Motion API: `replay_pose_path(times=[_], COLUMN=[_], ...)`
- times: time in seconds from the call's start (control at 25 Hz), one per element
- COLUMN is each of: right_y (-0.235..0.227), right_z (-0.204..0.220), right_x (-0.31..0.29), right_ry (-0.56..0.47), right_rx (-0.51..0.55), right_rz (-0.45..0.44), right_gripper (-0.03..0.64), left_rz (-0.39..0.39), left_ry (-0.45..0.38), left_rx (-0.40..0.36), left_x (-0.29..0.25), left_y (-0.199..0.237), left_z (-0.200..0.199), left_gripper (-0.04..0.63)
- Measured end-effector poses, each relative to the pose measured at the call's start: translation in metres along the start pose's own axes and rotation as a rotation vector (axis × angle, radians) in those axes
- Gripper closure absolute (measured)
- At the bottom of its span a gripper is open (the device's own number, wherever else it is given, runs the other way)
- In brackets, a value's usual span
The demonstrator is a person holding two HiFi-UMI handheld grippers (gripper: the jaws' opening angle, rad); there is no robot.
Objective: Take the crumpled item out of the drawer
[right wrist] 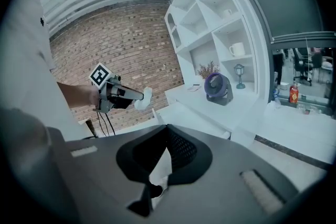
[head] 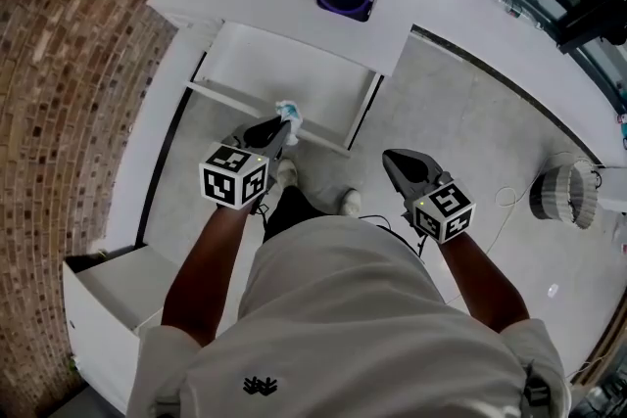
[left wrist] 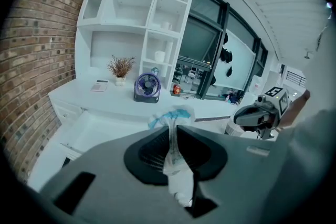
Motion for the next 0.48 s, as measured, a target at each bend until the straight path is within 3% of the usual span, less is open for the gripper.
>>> replay_pose_path(times=[0.48], right_y=[0.016], right_z=[0.005], right_x=[0.020], right_ry=[-0.007], right_rx=[0.026], right_rz=[-0.013], right_gripper=[0.604], left_rz=[0.015], left_ry=[-0.038], left_rx=[-0.010], left_x=[0.030], left_y=[-0.039], left_z=[0.005], left_gripper=[0.541])
Point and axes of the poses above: the fingertips, and each gripper's own axes: x backward along the fingers, y to its left, z out of its underside, the point moved 4 cm from there along x, backward along the fingers, and after that the axes turned 10 degrees about -y, right-handed, at the moved point
